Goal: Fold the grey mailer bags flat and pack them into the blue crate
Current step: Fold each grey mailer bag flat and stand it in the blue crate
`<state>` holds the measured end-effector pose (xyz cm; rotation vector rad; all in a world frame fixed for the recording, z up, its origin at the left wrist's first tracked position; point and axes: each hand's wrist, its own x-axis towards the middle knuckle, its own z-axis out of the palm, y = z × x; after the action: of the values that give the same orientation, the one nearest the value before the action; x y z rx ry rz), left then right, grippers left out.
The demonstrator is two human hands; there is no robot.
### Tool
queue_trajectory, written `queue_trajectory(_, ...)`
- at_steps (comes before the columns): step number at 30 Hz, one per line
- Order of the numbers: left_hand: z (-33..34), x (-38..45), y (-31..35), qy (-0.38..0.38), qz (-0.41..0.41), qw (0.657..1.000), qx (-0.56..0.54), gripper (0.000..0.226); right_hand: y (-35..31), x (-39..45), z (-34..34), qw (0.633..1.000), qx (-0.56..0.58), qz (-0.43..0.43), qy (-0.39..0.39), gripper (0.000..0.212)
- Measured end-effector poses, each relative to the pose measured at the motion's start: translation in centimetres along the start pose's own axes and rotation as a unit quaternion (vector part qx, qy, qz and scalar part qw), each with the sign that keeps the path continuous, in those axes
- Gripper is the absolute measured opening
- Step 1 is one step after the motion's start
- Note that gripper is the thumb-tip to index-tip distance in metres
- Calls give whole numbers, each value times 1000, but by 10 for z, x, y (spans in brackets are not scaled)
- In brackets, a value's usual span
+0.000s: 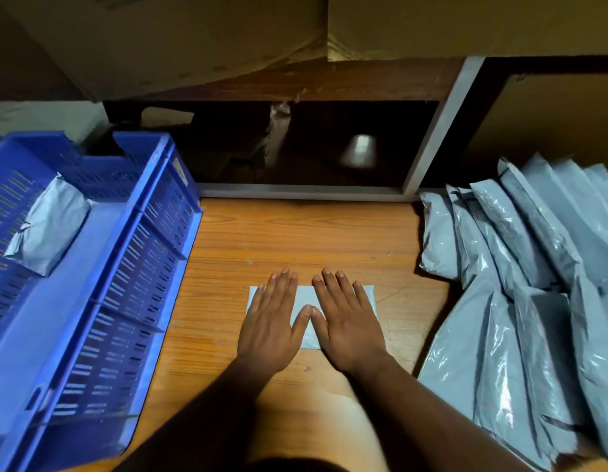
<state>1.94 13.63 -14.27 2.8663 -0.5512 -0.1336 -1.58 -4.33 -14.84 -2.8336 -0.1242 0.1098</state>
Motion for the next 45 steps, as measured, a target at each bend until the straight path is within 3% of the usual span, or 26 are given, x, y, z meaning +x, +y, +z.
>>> queue_trajectory(3, -5, -9, -14, -6, -52, 999, -12, 75, 9, -11, -4, 998, -8, 65, 4, 63)
queue_trajectory(7, -23, -4, -27, -35, -33, 992, -113, 64, 15, -9, -16, 999, 2, 47, 8, 59)
queue_trajectory(10, -39, 5, -42, -34, -27, 982, -183, 40, 24, 3, -46, 995, -78, 51, 26, 44)
queue_trajectory(13, -60, 15, -46, -49, -26, 975, -215, 14, 19, 20, -71, 989, -122, 76, -44, 39)
queue_trajectory(16, -84, 22, -44, -42, -40, 964, -259, 23, 21, 26, -87, 995, -57, 69, -35, 25)
queue_trajectory(19, -105, 22, -45, 56, -11, 956, -288, 35, 27, 18, -107, 990, 109, 55, 77, 11)
queue_trajectory(22, -117, 17, -42, 165, 61, 953, -247, 27, 28, 4, -119, 967, 164, 7, 195, 29)
queue_trajectory(24, -113, 10, -38, 177, 64, 955, -229, 29, 29, -4, -114, 963, 162, -11, 214, 35)
queue_trajectory(30, -51, -25, -39, 11, 61, 991, -122, 27, 51, -32, -66, 998, 40, 24, 31, 35)
queue_trajectory(32, -46, -31, -42, -22, 55, 990, -124, 47, 50, -34, -74, 996, 56, 33, 57, 31)
queue_trajectory(36, -51, -13, -24, 47, 60, 982, -172, 49, 16, -14, -91, 968, 176, 41, 177, 50)
queue_trajectory(39, -39, 18, -3, 17, 55, 991, -118, 67, -9, 15, -57, 988, 97, -4, 117, 46)
queue_trajectory(42, -23, 31, 2, -19, 20, 998, -60, 75, -14, 30, -13, 999, 23, -13, 45, 55)
queue_trajectory(45, -12, 29, -2, -24, 11, 999, -36, 83, -13, 31, 1, 999, 0, -7, 32, 58)
